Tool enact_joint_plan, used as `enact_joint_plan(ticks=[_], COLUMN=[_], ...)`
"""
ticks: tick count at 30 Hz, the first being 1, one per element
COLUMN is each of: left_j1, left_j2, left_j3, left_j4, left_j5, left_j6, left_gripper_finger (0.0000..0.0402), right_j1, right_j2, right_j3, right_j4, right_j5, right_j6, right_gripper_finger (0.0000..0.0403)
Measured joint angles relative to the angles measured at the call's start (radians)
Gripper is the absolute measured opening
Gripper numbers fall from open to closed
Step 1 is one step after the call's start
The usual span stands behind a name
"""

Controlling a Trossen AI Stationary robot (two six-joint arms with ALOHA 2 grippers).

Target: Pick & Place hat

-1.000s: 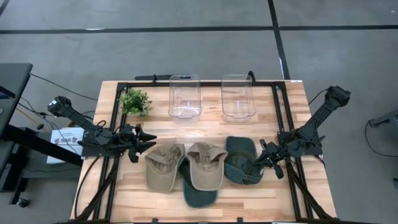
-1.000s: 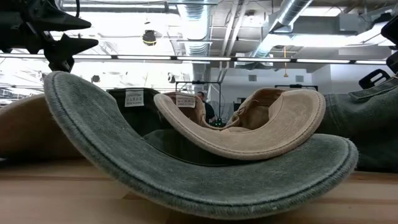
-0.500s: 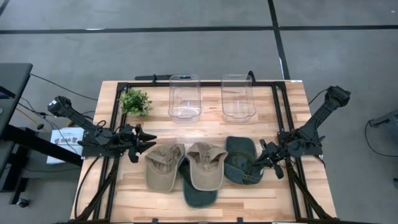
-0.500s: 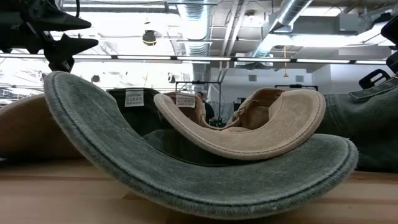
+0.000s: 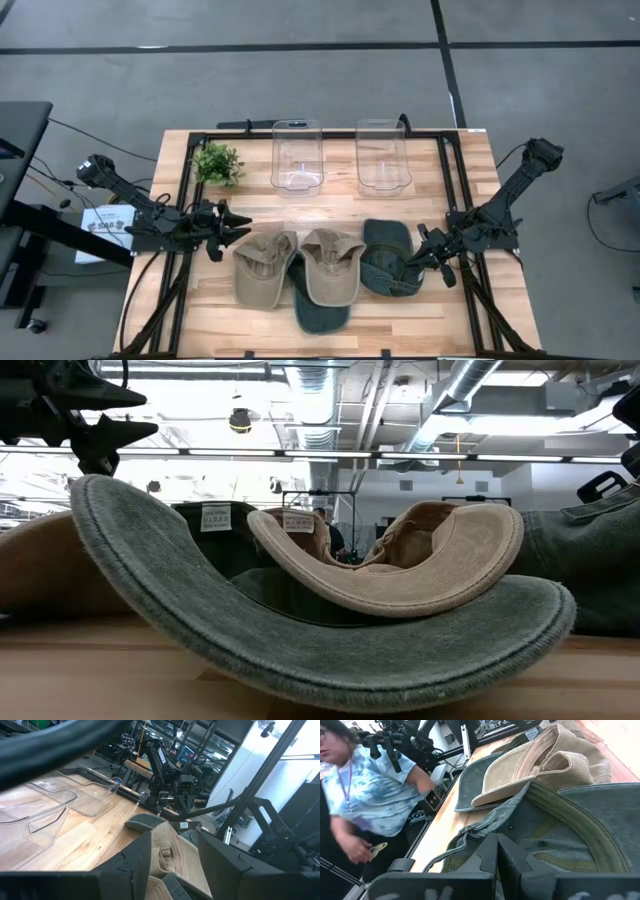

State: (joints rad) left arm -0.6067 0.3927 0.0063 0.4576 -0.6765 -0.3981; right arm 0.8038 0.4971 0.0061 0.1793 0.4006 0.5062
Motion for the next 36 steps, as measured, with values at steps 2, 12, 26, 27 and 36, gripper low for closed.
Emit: enact_joint_plan(ticks=[2,12,26,27,36], left_j1=[0.0,0.0,0.0,0.0,0.0], left_j2=[0.0,0.0,0.0,0.0,0.0], left_j3=[0.0,0.0,0.0,0.0,0.0], left_j4=[0.0,0.0,0.0,0.0,0.0], left_j5=[0.0,0.0,0.0,0.0,0.0], left_j6=[0.0,0.0,0.0,0.0,0.0], left_gripper_finger=[0.0158,0.0158,0.0158,0.0158,0.0158], right_j1=[0.0,0.0,0.0,-0.002,-0.067], right_j2=[0.0,0.0,0.0,0.0,0.0], right_j3=[0.0,0.0,0.0,0.0,0.0], right_j4=[0.0,0.0,0.0,0.0,0.198], right_j5=[0.0,0.0,0.002,0.014,0.152], right_j6=[0.0,0.0,-0.02,-0.077,-0.373], right_gripper_finger=[0.0,0.0,0.0,0.0,0.0])
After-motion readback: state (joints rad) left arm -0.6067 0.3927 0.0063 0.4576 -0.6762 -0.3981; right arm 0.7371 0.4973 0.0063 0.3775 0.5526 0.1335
